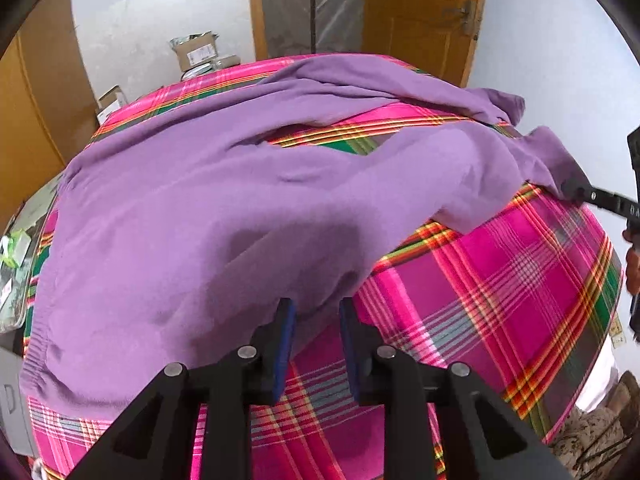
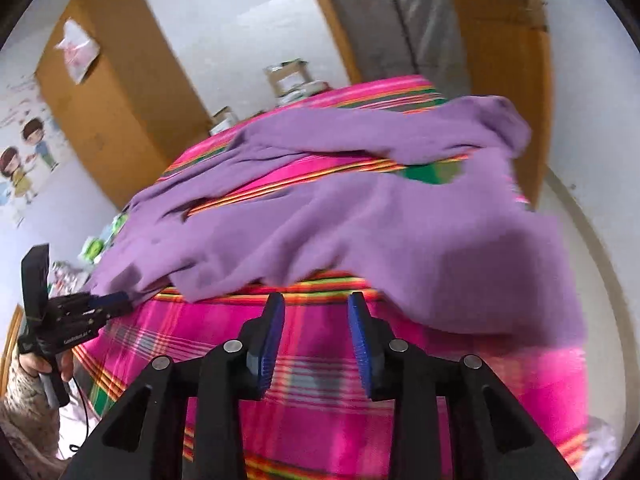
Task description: Fold clothes
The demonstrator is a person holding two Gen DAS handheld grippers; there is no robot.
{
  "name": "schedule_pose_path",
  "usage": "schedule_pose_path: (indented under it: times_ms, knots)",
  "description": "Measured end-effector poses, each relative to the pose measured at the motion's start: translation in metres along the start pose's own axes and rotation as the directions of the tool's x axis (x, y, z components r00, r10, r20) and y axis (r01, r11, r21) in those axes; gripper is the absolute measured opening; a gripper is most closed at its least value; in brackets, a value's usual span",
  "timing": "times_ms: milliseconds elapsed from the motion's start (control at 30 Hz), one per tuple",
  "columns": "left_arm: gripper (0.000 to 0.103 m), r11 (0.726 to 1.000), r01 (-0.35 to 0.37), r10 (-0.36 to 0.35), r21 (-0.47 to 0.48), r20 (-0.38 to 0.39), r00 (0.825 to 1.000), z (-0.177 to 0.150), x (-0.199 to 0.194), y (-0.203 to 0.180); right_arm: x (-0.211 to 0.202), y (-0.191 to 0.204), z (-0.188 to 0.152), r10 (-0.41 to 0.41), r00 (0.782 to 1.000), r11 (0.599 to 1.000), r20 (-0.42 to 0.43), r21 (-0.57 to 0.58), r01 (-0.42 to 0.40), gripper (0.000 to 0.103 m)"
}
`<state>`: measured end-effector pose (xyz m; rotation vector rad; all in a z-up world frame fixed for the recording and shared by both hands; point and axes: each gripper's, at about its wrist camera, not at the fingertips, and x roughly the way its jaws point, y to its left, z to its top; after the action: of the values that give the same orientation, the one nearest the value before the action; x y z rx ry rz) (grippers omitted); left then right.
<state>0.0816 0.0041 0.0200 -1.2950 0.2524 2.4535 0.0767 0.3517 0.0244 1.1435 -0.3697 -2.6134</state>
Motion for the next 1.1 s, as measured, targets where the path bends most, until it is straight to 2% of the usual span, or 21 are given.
schedule_pose_path:
  times_ms: [33,67,100,300,500,533,600,700,767,867,1100]
  knots:
    - [0.024,1.0,0.003,-0.003,-0.004,0.003,1.0,0.0,0.0,0.001,0.007,0.004,0.001,-0.004,1.0,1.0,-0.006,-0.003,0.004,0.048]
    - [0.024,1.0,0.004,-0.004,-0.008,0.005,1.0,0.001,0.001,0.003,0.013,0.005,0.003,0.0,1.0,1.0,-0.01,0.01,0.001,0.055]
    - [0.024,1.0,0.001,-0.001,-0.012,0.004,1.0,0.001,0.001,0.005,0.019,0.004,0.005,0.009,1.0,0.999,-0.013,0.037,-0.009,0.057]
    - [0.024,1.0,0.001,-0.001,-0.014,0.004,1.0,0.0,0.005,0.01,0.047,-0.008,0.018,0.068,0.998,0.976,-0.009,0.207,-0.065,0.057]
    - [0.024,1.0,0.017,-0.017,-0.026,0.019,1.0,0.002,0.008,0.014,0.055,-0.023,0.029,0.123,0.992,0.921,0.014,0.37,-0.12,0.056]
    - [0.024,1.0,0.019,-0.018,-0.024,0.021,1.0,0.003,0.008,0.014,0.055,-0.024,0.029,0.119,0.993,0.918,0.014,0.38,-0.116,0.054]
    - [0.024,1.0,0.02,-0.02,-0.022,0.025,1.0,0.004,0.009,0.014,0.056,-0.026,0.03,0.098,0.995,0.916,0.009,0.39,-0.093,0.031]
    - [0.021,0.999,0.027,-0.026,-0.023,0.029,0.999,0.005,0.009,0.016,0.057,-0.032,0.029,0.088,0.996,0.908,0.007,0.411,-0.083,0.01]
    - [0.01,0.999,0.039,-0.039,-0.026,0.028,0.999,0.005,0.009,0.017,0.057,-0.036,0.027,0.092,0.996,0.901,0.012,0.424,-0.088,0.009]
    - [0.006,0.998,0.054,-0.053,-0.027,0.034,0.998,0.004,0.006,0.018,0.048,-0.033,0.03,0.082,0.996,0.915,0.044,0.392,-0.092,0.006]
    - [0.006,0.997,0.075,-0.074,-0.014,0.087,0.993,0.003,-0.022,0.016,-0.001,-0.034,0.039,0.057,0.986,0.937,0.156,0.333,-0.107,0.005]
